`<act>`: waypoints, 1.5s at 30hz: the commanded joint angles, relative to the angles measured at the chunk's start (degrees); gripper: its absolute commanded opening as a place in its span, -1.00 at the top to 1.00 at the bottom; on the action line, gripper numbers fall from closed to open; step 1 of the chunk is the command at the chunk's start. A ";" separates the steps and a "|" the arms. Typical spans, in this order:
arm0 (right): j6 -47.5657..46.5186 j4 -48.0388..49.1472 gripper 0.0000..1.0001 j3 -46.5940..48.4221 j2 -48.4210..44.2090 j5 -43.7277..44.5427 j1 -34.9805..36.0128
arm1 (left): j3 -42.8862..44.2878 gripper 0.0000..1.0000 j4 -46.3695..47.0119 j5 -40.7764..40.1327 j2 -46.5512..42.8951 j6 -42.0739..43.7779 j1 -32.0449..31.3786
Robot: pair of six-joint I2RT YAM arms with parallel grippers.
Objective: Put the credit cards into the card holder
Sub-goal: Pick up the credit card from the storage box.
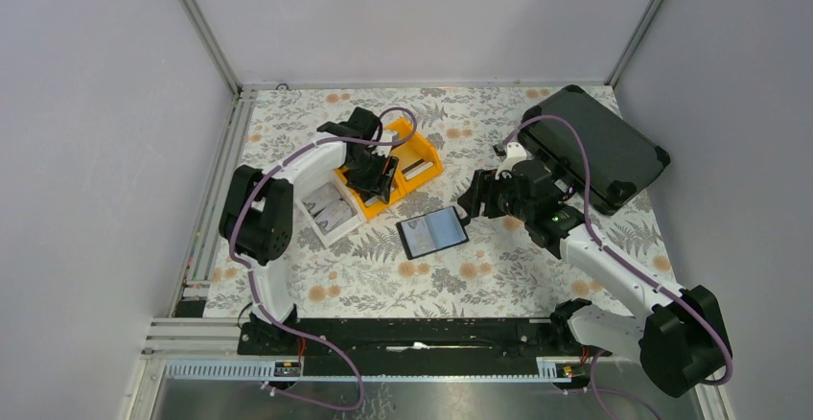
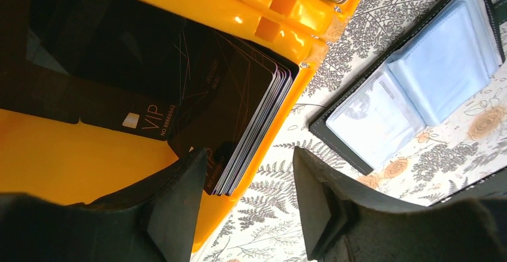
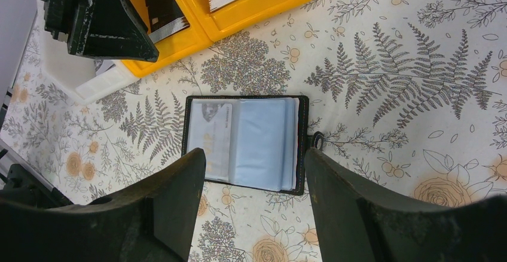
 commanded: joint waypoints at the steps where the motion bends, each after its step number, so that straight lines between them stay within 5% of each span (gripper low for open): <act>1: -0.85 1.50 -0.38 0.54 -0.24 0.63 -0.33 | -0.86 -0.17 1.23 -3.85 -1.89 1.11 -1.21; 18: -0.95 1.49 -0.38 0.17 -0.87 0.65 -0.28 | -3.71 -0.44 4.69 -9.10 -1.58 2.24 -4.32; 34: -1.04 1.49 -0.38 0.36 -0.34 0.64 -0.33 | -4.09 -0.41 2.94 -1.90 -6.68 2.52 -4.62; 40: -1.01 1.47 -0.38 0.38 -0.28 0.57 -0.33 | -4.74 -0.28 2.93 -2.79 -6.03 2.52 -4.62; 45: -1.01 1.51 -0.38 0.24 -0.56 0.71 -0.33 | -4.88 0.05 2.67 -3.72 -5.71 2.52 -4.62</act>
